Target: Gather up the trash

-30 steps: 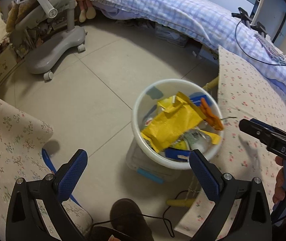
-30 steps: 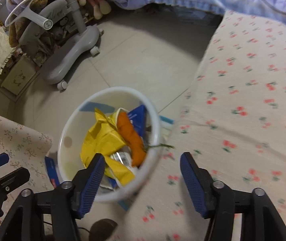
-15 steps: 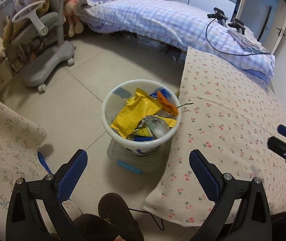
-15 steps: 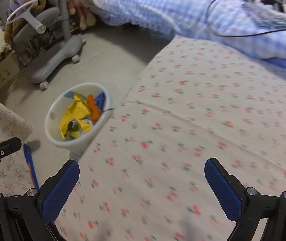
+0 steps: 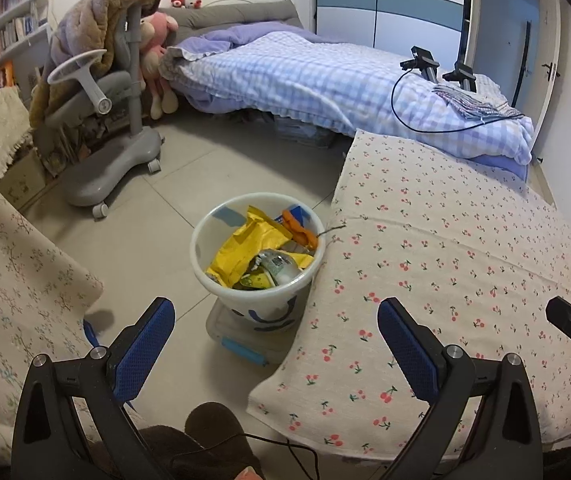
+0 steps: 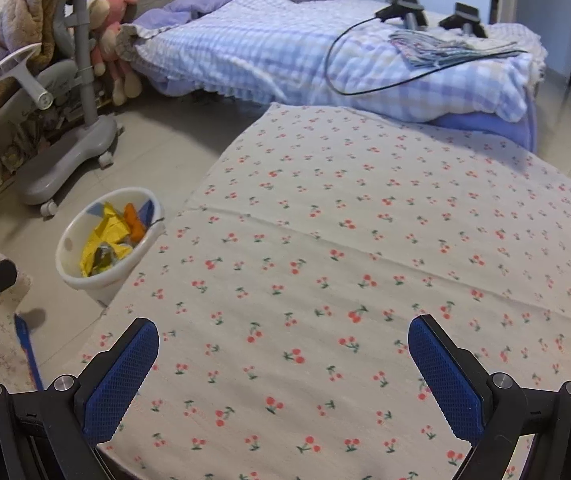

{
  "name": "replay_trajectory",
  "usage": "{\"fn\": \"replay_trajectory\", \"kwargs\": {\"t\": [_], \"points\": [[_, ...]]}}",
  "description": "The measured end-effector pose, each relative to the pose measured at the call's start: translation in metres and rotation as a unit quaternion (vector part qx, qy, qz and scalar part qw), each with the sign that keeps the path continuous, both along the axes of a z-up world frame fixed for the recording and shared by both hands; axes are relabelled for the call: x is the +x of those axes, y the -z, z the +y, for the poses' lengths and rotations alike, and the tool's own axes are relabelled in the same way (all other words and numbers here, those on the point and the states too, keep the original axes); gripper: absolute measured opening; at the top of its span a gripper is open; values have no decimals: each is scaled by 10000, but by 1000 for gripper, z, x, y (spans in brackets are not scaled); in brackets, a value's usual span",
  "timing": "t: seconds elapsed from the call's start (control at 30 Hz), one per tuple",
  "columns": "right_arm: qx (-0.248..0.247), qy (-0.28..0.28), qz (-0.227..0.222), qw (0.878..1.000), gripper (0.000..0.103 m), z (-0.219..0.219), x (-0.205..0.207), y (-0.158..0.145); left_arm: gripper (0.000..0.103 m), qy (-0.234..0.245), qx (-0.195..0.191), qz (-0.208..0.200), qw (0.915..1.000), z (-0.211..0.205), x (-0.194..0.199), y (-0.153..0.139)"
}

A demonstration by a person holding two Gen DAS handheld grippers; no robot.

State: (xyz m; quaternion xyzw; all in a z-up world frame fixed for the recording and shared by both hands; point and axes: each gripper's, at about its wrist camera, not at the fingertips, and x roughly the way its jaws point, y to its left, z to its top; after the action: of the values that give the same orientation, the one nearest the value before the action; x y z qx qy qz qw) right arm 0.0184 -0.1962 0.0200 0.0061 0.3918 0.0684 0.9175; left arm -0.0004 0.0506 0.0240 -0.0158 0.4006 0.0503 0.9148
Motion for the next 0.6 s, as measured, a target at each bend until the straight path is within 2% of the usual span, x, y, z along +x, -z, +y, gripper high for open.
{"fn": "replay_trajectory", "kwargs": {"t": [0.27, 0.6], "points": [[-303, 177, -315, 9989, 102, 2, -18, 20, 102, -53, -29, -43, 10000, -12, -3, 10], [-50, 394, -159, 9991, 102, -5, -12, 26, 102, -13, 73, -33, 10000, -20, -4, 16]]}}
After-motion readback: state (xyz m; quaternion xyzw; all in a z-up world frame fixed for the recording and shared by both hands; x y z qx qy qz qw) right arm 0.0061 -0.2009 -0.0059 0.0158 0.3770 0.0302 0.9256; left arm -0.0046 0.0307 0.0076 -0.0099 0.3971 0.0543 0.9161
